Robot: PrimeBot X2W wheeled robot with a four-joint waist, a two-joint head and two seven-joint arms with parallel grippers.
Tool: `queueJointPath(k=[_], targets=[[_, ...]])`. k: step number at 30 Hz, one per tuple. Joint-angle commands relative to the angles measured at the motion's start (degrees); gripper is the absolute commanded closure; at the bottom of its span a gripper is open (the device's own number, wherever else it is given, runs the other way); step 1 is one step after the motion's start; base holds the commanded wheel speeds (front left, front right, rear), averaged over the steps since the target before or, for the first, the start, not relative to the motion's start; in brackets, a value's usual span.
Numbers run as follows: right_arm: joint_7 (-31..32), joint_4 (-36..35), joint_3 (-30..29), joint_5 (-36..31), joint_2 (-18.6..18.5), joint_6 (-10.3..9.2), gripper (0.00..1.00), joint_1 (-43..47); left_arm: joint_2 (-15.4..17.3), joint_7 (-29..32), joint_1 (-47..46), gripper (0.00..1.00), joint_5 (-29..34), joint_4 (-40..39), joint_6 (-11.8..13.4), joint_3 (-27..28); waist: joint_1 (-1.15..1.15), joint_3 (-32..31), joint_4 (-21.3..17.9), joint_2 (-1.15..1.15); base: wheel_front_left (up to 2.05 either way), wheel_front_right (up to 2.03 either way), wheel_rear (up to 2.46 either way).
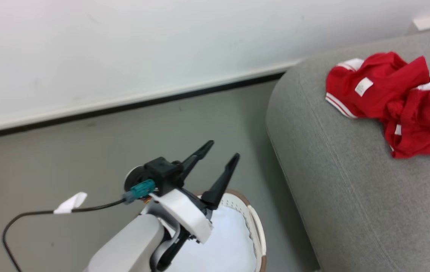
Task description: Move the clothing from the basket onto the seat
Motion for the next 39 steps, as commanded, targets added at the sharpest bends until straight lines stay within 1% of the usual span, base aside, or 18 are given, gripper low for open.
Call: queueJointPath(k=[1, 8, 14, 17, 19, 22, 24, 27, 30, 34, 39], targets=[[-1.5, -1.1, 0.1, 0.4, -0.3, -0.14, 0.00, 1.0, 0.7, -0.2, 1.4, 0.00, -0.2, -0.4, 0.5, 0.9, 0.01, -2.9, 1.3, 0.00, 0.00, 0.00, 0.00], [-8.7, -6.4, -2.1, -0.8, 0.5, -0.15, 0.00, 2.8, 1.8, -0.2, 5.6, 0.00, -0.5, -3.2, 2.1, 6.3, 0.01, -7.5, 4.5, 0.00, 0.00, 0.00, 0.00], [-14.3, -9.9, -6.0, -3.4, 3.4, -0.14, 0.00, 6.9, 2.7, -0.2, 10.8, 0.00, -0.5, -5.2, 4.0, 12.5, 0.01, -10.7, 7.4, 0.00, 0.00, 0.00, 0.00], [-16.1, -10.6, -8.5, -6.3, 5.2, -0.14, 0.00, 9.9, 3.1, -0.2, 13.6, 0.00, 0.2, -6.1, 5.1, 15.9, 0.01, -11.6, 8.8, 0.00, 0.00, 0.00, 0.00], [-17.2, -11.1, -11.3, -7.7, 7.3, -0.14, 0.00, 12.5, 3.1, -0.2, 15.5, 0.00, 0.3, -6.7, 5.4, 18.1, 0.01, -11.9, 9.7, 0.00, 0.00, 0.00, 0.00], [-17.9, -11.3, -16.9, -11.8, 10.2, -0.14, 0.00, 17.1, 2.9, -0.2, 18.5, 0.00, 1.2, -7.7, 6.2, 21.8, 0.01, -12.2, 11.0, 0.00, 0.00, 0.00, 0.00], [-18.0, -13.3, -22.6, -15.2, 13.5, -0.15, 0.00, 20.5, 2.5, -0.2, 20.6, 0.00, 2.0, -8.2, 6.7, 24.2, 0.01, -12.3, 11.7, 0.00, 0.00, 0.00, 0.00], [-18.0, -17.5, -31.6, -21.6, 19.2, -0.14, 0.00, 28.4, 1.2, -0.2, 23.6, 0.00, 3.4, -9.2, 7.2, 28.2, 0.01, -12.3, 12.5, 0.00, 0.00, 0.00, 0.00], [-18.0, -21.9, -38.1, -27.1, 24.9, -0.14, 0.00, 35.0, -0.5, -0.2, 26.5, 0.00, 5.4, -9.9, 6.5, 31.8, 0.01, -12.3, 13.2, 0.00, 0.00, 0.00, 0.00], [-18.0, -25.8, -42.0, -32.7, 30.6, -0.14, 0.00, 41.7, -3.0, -0.2, 29.4, 0.00, 9.0, -10.4, 4.6, 35.5, 0.01, -12.1, 13.4, 0.00, 0.00, 0.00, 0.00], [-18.0, -28.1, -43.4, -37.0, 34.4, -0.14, 0.00, 45.2, -5.8, -0.2, 32.4, 0.00, 13.7, -11.1, 3.1, 39.6, 0.01, -11.7, 12.9, 0.00, 0.00, 0.00, 0.00]])
